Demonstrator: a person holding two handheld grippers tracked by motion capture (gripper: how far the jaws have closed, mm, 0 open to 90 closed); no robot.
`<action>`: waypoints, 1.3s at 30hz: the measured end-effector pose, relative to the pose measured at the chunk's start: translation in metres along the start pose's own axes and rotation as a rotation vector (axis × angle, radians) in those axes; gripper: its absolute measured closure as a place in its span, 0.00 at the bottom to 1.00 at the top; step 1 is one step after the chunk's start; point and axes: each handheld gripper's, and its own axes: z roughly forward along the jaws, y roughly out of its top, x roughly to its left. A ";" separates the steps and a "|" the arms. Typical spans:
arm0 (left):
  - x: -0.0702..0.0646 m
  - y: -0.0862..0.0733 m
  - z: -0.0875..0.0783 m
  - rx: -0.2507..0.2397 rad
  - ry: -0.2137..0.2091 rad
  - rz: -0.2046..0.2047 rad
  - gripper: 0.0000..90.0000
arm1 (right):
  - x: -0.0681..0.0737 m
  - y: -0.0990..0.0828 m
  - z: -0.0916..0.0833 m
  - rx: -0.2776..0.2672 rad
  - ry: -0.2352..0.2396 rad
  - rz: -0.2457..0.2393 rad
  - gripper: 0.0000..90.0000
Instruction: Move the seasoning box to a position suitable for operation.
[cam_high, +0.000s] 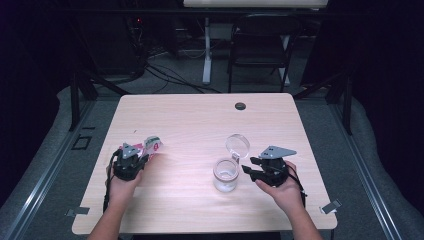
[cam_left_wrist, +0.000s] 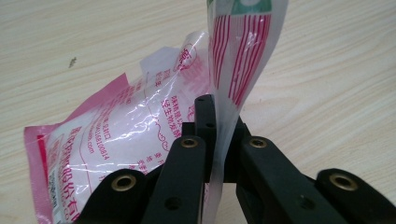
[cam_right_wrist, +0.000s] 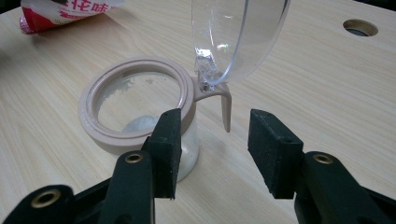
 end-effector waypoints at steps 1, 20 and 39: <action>0.001 0.000 -0.002 -0.003 0.001 0.000 1.00 | 0.000 0.000 0.000 0.001 0.000 0.000 0.61; 0.028 0.002 -0.036 -0.064 0.022 -0.084 1.00 | -0.001 -0.001 0.001 0.011 -0.003 0.010 0.60; 0.051 0.014 -0.061 -0.122 0.090 -0.119 1.00 | -0.003 -0.002 0.002 0.008 0.014 0.040 0.60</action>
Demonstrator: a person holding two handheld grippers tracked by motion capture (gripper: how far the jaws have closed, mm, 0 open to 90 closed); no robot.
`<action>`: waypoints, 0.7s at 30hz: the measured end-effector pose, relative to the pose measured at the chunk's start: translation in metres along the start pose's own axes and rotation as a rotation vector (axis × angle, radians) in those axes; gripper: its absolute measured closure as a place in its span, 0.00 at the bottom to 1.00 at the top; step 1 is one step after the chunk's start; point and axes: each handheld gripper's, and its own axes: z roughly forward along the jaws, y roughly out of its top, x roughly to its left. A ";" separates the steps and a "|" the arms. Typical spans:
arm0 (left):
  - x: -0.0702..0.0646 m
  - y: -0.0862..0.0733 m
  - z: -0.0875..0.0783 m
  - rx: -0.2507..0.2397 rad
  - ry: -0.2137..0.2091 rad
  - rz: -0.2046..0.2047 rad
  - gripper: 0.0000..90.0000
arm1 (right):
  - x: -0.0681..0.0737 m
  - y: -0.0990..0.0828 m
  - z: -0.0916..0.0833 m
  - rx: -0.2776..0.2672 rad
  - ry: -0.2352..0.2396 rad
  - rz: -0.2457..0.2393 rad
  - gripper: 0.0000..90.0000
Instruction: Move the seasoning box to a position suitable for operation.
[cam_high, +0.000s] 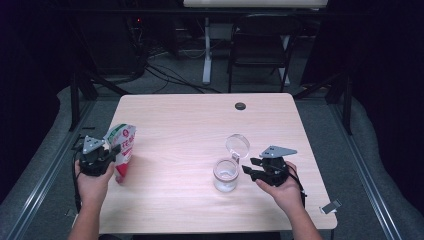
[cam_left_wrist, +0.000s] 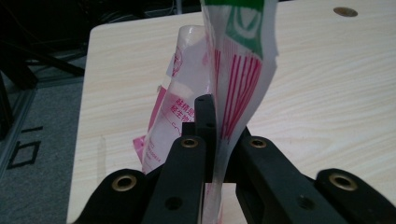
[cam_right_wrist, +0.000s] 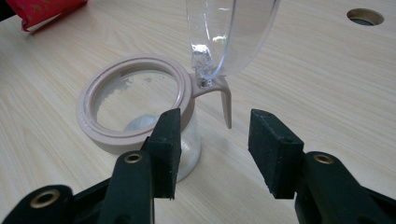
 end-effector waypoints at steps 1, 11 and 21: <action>0.001 0.003 0.000 -0.001 0.002 0.008 1.00 | -0.001 0.000 0.000 0.001 0.003 0.000 0.60; 0.005 0.042 0.004 0.021 0.023 0.066 1.00 | -0.010 -0.001 -0.005 -0.017 -0.007 0.037 0.60; -0.015 0.070 -0.009 0.005 -0.051 0.116 1.00 | -0.014 -0.001 -0.010 -0.032 -0.015 0.048 0.60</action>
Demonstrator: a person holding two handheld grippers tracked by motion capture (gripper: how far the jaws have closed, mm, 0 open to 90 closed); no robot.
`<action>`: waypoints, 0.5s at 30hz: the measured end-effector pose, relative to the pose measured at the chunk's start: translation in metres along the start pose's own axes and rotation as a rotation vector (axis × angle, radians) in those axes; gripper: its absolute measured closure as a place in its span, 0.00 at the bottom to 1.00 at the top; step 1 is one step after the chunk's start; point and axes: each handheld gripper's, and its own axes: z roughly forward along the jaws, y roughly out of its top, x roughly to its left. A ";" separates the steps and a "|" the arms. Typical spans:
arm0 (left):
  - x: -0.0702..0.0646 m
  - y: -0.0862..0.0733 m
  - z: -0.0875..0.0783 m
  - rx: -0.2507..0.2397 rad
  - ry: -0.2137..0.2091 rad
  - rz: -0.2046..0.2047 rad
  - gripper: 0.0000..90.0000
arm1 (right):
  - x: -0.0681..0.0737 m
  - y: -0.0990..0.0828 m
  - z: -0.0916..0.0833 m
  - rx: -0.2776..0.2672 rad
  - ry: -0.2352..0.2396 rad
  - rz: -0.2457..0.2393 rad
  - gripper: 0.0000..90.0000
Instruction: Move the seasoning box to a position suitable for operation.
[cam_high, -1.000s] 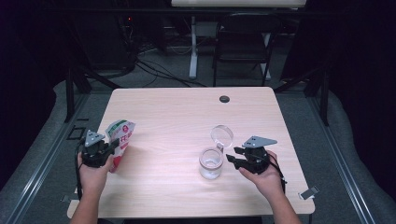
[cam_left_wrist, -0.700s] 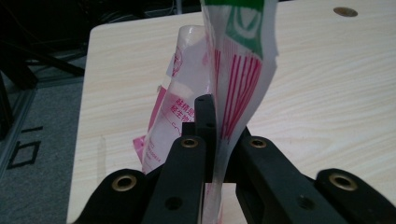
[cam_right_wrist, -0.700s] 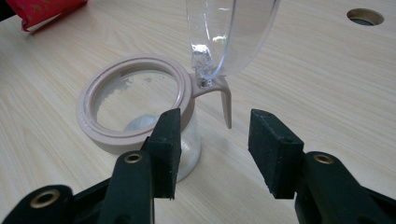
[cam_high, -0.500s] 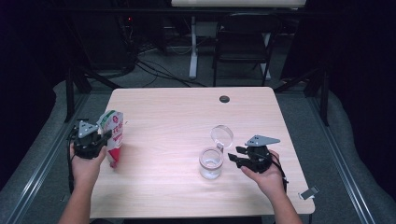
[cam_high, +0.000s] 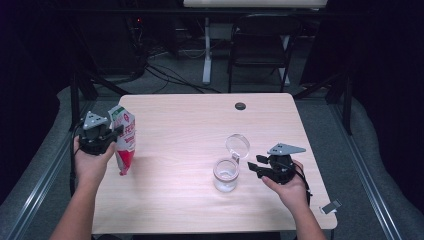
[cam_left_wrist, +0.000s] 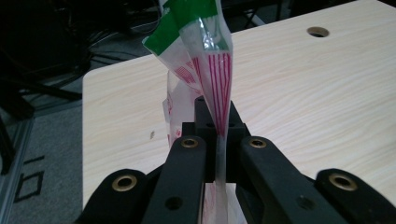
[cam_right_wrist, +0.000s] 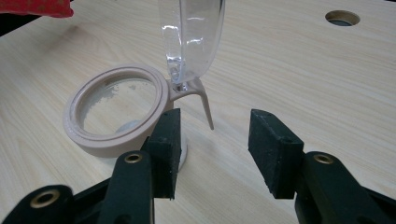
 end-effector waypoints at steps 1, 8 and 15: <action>-0.004 0.003 -0.001 -0.001 -0.008 0.012 1.00 | 0.000 0.000 0.000 -0.001 0.000 0.001 0.60; -0.023 0.013 0.002 -0.003 -0.081 0.046 1.00 | -0.001 0.000 0.000 0.000 -0.002 0.007 0.60; -0.048 0.019 0.012 0.004 -0.154 0.080 1.00 | -0.004 0.000 -0.003 -0.009 -0.004 0.016 0.60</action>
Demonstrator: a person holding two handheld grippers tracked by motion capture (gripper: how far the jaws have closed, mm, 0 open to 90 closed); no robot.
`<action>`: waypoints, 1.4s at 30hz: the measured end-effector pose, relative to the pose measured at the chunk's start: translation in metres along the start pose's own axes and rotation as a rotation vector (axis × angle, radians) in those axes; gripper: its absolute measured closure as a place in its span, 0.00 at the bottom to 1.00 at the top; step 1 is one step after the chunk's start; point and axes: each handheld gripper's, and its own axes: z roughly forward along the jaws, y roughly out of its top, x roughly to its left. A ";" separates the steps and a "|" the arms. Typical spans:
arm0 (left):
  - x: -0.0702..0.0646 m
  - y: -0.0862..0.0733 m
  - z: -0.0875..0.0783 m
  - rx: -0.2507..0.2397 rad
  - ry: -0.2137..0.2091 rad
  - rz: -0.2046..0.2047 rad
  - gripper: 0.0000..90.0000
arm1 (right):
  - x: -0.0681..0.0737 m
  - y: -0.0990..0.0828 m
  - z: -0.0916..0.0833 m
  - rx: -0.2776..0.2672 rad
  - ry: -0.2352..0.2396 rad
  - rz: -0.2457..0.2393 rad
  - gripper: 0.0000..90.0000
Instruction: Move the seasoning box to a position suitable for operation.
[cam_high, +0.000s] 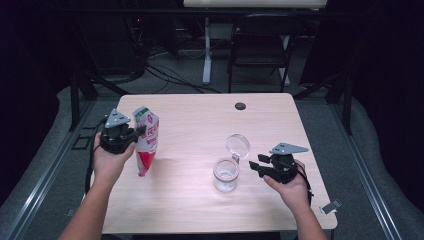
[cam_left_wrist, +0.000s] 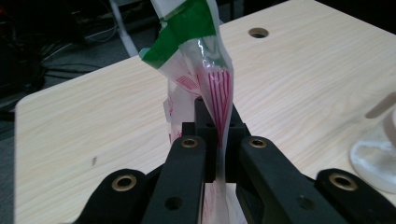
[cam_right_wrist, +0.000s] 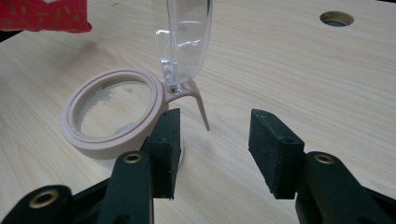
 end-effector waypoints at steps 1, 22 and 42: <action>-0.003 0.001 0.001 -0.001 -0.007 0.005 1.00 | -0.001 0.000 0.000 0.000 0.002 0.000 0.60; -0.078 0.014 0.016 -0.040 -0.220 0.117 1.00 | -0.004 0.000 -0.004 -0.020 -0.006 0.019 0.58; -0.084 -0.048 0.000 -0.055 -0.378 0.049 1.00 | 0.012 0.009 -0.009 -0.049 0.009 -0.023 0.58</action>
